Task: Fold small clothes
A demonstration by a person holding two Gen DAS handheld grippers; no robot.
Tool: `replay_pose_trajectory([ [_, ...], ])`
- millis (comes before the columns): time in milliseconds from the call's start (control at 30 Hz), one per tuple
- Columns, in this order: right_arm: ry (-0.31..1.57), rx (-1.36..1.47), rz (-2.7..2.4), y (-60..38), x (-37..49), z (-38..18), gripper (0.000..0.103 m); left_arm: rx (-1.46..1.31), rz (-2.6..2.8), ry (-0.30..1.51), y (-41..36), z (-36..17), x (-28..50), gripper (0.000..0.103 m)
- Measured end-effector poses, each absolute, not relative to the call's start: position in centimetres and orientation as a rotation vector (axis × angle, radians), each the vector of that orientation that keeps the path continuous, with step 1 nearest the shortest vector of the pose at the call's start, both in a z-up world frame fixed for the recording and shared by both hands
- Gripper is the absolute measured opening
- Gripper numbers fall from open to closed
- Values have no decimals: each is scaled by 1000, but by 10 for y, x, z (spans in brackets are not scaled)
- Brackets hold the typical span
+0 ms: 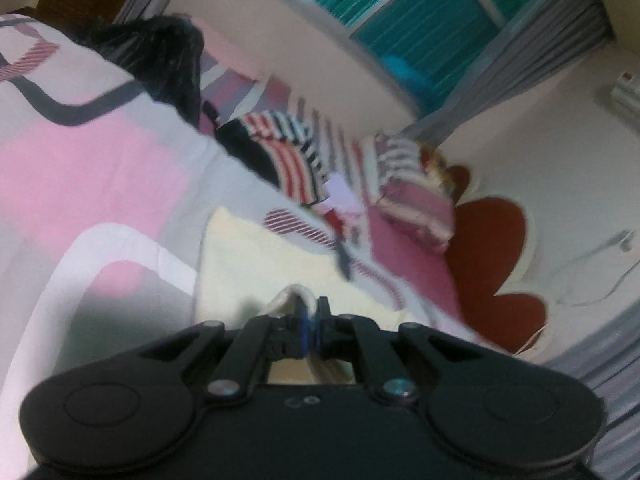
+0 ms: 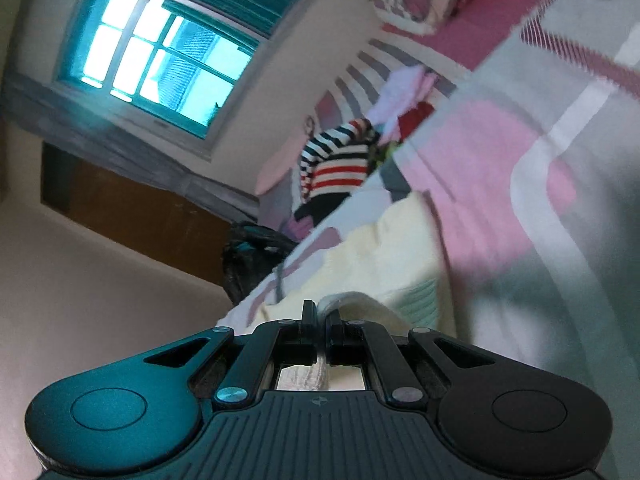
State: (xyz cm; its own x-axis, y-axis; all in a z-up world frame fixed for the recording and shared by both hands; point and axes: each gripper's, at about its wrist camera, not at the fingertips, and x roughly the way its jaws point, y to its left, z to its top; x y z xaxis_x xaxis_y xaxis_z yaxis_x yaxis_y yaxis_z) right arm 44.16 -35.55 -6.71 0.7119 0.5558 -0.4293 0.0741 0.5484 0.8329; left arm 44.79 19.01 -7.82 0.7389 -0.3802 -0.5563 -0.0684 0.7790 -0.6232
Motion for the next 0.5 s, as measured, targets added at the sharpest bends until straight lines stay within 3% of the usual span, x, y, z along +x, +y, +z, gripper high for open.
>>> replay_pose_trajectory([
  [367,776,1050,326,-369,488,-115,3,-558,-206,794,181,-106,510,4],
  [433,756,1108,331,-374,492,-126,15,-563,-218,772,179,-111,515,13],
  [467,746,1113,310,-376,493,-128,49,-578,-219,749,180,-112,516,32],
  [500,723,1115,298,-379,492,-127,64,-597,-217,723,180,-112,516,58],
])
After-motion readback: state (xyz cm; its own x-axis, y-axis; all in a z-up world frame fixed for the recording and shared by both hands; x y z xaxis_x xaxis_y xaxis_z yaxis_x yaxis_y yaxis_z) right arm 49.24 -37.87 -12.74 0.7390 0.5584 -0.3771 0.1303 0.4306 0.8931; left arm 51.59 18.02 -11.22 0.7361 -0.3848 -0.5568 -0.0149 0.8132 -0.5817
